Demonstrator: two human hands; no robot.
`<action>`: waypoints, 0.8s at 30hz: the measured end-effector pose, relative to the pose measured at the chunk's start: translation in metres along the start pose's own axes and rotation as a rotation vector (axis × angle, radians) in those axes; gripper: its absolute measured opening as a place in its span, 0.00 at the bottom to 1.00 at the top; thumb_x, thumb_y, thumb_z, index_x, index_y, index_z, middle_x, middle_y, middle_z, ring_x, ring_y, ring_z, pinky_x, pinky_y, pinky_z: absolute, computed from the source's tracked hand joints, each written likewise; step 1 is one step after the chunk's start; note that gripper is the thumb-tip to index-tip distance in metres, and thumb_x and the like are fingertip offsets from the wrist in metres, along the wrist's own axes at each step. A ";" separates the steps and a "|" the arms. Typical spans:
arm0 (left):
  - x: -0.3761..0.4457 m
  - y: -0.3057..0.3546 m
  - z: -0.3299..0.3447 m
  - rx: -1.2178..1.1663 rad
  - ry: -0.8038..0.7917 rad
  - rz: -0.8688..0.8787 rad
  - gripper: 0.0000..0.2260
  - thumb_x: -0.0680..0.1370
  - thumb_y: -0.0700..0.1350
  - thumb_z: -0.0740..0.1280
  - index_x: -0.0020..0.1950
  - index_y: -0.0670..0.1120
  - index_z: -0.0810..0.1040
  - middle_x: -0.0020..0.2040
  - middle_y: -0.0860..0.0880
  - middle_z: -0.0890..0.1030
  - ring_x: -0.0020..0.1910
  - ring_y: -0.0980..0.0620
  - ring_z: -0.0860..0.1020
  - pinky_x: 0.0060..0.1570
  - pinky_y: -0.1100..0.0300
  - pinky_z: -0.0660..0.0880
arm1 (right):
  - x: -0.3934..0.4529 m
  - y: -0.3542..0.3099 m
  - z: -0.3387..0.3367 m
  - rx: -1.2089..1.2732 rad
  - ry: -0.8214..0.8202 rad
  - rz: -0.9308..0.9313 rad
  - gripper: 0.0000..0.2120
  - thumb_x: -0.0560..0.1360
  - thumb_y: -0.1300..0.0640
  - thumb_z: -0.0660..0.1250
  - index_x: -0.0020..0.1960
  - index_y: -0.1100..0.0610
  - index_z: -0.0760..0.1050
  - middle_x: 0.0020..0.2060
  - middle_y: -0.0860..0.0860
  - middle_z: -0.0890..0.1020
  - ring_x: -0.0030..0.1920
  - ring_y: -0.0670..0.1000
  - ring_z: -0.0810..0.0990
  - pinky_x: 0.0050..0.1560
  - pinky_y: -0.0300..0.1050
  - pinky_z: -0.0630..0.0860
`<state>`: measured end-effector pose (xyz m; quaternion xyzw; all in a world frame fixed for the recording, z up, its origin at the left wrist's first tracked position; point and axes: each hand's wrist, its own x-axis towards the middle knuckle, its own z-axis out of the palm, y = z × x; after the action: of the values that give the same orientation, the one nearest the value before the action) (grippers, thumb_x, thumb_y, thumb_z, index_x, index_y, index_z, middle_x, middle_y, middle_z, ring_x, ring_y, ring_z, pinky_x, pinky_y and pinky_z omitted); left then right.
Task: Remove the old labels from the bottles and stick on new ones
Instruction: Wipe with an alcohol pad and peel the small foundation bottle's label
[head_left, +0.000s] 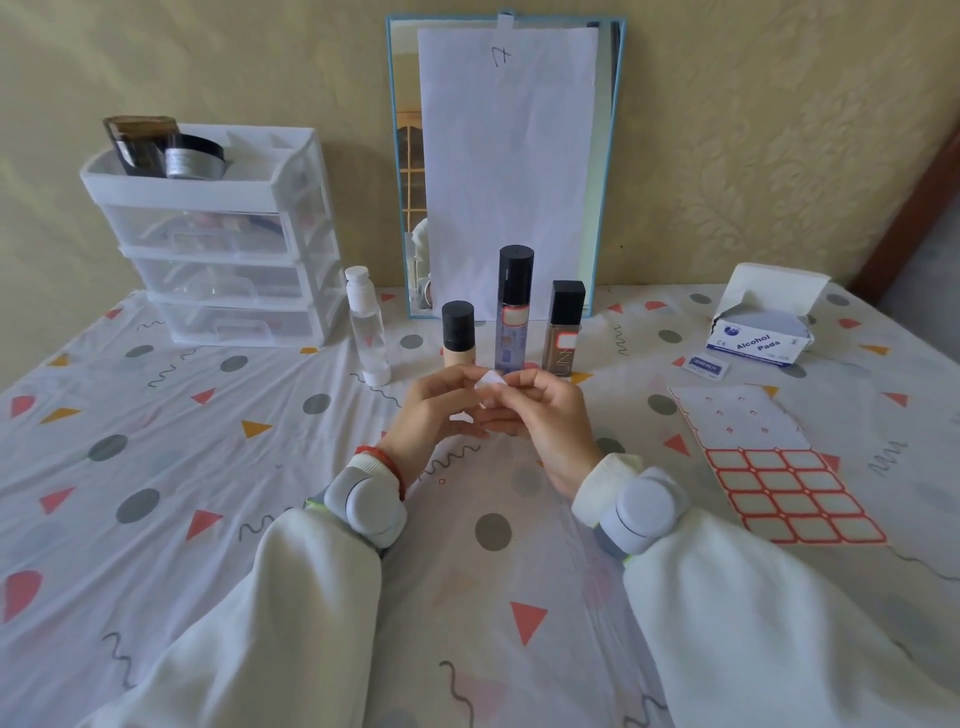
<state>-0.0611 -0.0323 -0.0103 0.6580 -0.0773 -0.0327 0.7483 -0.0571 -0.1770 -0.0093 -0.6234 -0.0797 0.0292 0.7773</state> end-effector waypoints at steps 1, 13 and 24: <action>0.000 0.000 0.000 -0.012 -0.015 0.004 0.11 0.71 0.43 0.65 0.53 0.45 0.80 0.47 0.41 0.79 0.43 0.45 0.79 0.41 0.54 0.79 | 0.000 -0.001 -0.001 0.013 -0.011 0.010 0.04 0.75 0.63 0.69 0.49 0.63 0.79 0.38 0.57 0.86 0.38 0.55 0.85 0.37 0.41 0.80; -0.002 0.002 -0.002 0.012 0.034 0.117 0.09 0.74 0.29 0.63 0.50 0.38 0.76 0.51 0.32 0.79 0.49 0.39 0.79 0.51 0.45 0.79 | 0.002 -0.001 -0.005 0.121 -0.044 0.115 0.05 0.73 0.61 0.71 0.49 0.60 0.81 0.41 0.57 0.86 0.41 0.53 0.85 0.39 0.40 0.80; -0.001 0.001 0.000 0.000 0.057 0.179 0.06 0.74 0.31 0.68 0.40 0.40 0.81 0.41 0.40 0.83 0.40 0.46 0.82 0.42 0.56 0.79 | 0.002 0.000 -0.004 0.052 -0.032 0.124 0.06 0.75 0.64 0.68 0.51 0.64 0.79 0.40 0.58 0.86 0.40 0.55 0.86 0.37 0.40 0.80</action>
<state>-0.0626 -0.0321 -0.0095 0.6493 -0.1148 0.0532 0.7500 -0.0546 -0.1807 -0.0100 -0.6062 -0.0527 0.0894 0.7885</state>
